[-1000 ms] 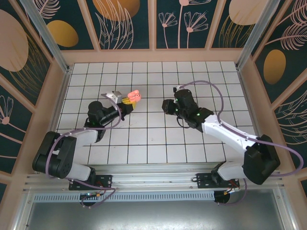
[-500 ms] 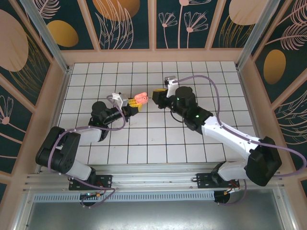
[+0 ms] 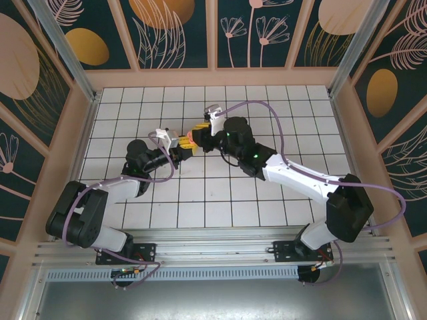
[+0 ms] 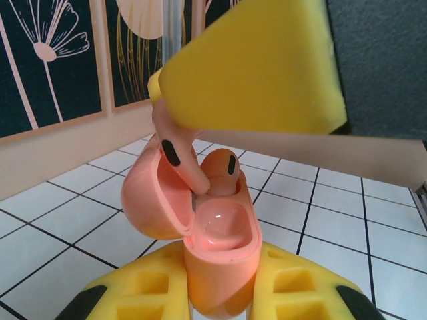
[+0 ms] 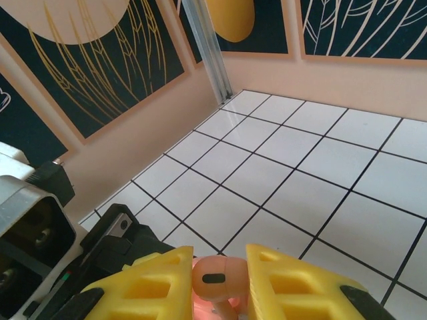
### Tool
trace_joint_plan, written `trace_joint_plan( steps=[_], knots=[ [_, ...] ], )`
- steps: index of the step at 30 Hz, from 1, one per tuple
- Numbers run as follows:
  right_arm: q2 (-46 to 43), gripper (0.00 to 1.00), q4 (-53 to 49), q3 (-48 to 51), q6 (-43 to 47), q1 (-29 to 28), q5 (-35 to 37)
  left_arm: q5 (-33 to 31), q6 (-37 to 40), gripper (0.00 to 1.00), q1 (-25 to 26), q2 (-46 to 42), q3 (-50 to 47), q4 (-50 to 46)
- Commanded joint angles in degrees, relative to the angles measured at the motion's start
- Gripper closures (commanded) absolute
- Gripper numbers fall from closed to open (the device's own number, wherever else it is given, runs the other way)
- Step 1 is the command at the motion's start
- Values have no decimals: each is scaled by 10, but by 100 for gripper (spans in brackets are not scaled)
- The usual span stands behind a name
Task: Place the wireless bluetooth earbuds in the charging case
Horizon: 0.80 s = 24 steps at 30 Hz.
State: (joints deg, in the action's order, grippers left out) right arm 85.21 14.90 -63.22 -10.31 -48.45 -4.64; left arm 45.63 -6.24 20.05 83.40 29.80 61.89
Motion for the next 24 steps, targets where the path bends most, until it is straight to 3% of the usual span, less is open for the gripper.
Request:
trace_joint_plan(
  steps=[1,24],
  knots=[
    [0,77,32,-10,17,-6,-8,-6,-6,95,3,-12,12,10],
    [-25,77,12,33,17,-7,-3,-32,-59,94,3,-24,17,53]
  ],
)
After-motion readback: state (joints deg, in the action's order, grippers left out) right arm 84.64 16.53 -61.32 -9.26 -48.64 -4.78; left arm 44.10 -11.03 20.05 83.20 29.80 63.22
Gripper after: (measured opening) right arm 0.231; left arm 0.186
